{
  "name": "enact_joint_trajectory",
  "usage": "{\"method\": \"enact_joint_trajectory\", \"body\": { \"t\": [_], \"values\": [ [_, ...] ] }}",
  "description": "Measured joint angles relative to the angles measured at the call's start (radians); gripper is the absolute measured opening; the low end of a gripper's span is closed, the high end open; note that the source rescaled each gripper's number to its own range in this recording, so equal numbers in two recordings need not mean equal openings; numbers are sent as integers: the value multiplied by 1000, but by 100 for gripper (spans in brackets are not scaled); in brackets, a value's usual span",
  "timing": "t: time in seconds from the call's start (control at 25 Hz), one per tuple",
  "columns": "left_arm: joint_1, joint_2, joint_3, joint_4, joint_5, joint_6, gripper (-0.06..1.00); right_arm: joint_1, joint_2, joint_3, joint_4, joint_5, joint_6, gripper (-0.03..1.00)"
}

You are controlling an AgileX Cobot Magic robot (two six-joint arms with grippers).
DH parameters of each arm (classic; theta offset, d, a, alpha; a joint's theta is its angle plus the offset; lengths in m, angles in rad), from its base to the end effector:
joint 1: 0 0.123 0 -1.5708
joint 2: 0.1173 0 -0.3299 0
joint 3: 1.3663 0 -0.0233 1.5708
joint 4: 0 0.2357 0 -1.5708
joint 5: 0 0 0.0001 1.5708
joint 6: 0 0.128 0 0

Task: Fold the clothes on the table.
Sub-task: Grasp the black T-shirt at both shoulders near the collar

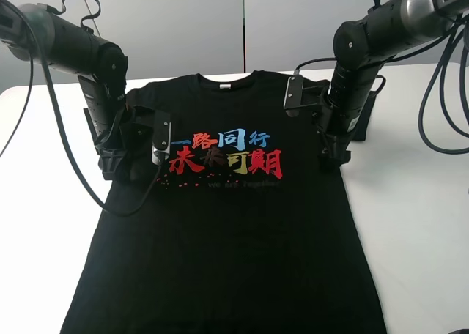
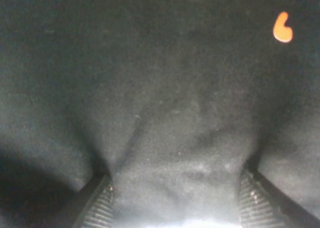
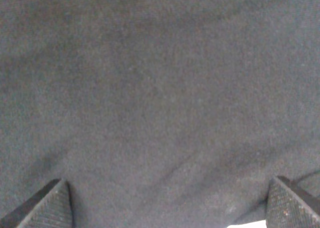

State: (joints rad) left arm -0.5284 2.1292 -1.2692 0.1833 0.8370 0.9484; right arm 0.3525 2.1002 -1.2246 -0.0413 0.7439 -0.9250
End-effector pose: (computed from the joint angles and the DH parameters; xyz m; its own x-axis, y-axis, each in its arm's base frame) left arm 0.3433 -0.1803 0.1058 0.0288 0.9906 0.1334 0.9987 -0.0341 0.0379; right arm 0.3638 0.1300 0.1077 -0.2604 -0.9655 0.0004 -0.9644 0.2601 -0.0479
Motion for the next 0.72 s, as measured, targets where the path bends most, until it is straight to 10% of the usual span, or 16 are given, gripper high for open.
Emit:
{"method": "enact_joint_trajectory", "body": {
  "t": [0.72],
  "values": [
    [0,0,0,5,-13,-2,73,1,31,-8,34,27,-23,86]
  ]
}}
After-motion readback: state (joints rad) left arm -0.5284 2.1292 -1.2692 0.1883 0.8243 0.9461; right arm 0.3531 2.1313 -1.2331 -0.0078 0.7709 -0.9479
